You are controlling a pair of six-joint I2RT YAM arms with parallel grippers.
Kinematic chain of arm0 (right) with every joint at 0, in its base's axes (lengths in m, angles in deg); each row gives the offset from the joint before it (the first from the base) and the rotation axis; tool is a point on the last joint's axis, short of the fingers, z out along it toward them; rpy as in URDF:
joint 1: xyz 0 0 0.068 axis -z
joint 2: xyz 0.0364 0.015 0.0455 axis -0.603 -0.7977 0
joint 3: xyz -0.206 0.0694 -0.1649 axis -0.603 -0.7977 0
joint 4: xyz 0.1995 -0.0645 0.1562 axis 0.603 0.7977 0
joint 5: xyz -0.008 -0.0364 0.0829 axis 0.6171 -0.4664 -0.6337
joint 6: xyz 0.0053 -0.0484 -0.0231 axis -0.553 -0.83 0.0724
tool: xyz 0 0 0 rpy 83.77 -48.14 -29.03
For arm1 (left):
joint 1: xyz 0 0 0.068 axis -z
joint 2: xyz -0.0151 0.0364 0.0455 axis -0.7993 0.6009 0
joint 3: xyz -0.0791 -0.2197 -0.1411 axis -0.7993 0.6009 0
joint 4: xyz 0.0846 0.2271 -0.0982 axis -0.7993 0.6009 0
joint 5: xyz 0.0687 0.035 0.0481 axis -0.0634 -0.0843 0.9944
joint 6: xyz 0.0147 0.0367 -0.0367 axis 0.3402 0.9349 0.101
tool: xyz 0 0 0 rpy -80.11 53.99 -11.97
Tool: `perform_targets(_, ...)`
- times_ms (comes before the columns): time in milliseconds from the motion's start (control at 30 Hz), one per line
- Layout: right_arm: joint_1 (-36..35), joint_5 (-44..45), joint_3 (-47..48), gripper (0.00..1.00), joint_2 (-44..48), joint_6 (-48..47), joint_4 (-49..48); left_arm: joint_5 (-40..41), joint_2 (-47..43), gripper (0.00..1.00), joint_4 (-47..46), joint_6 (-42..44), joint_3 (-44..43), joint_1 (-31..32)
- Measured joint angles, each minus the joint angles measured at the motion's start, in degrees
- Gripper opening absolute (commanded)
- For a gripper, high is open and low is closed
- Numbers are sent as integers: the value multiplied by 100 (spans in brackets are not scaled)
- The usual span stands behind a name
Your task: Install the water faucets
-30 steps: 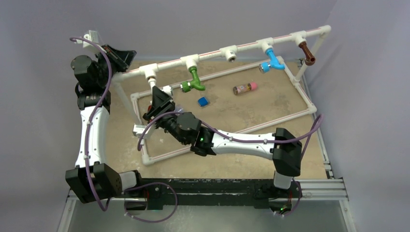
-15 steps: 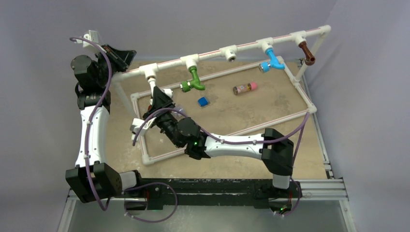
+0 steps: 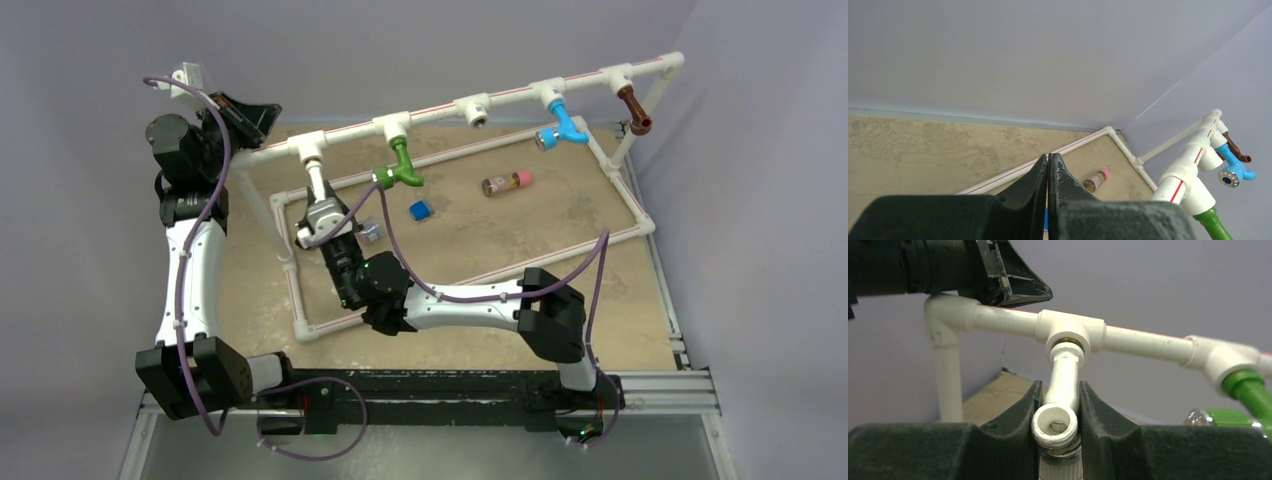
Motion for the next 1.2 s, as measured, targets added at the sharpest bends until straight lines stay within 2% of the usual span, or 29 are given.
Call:
perform_targets(333,0,564,7,0,9,2870,-214,-22,0,0,0,-42,0,0)
perform_targets(667,24,1034,-101,0,179,5963,111,-83,0,0,2,-83,2,0)
perform_targets(800,70,1047,-243,0,323,7318,417,-103,0,0,2,-92,2,-4)
perform_targets(1200,192,857,-503,0,490,10402,850,-173,4,0,-17,-98,7,-22)
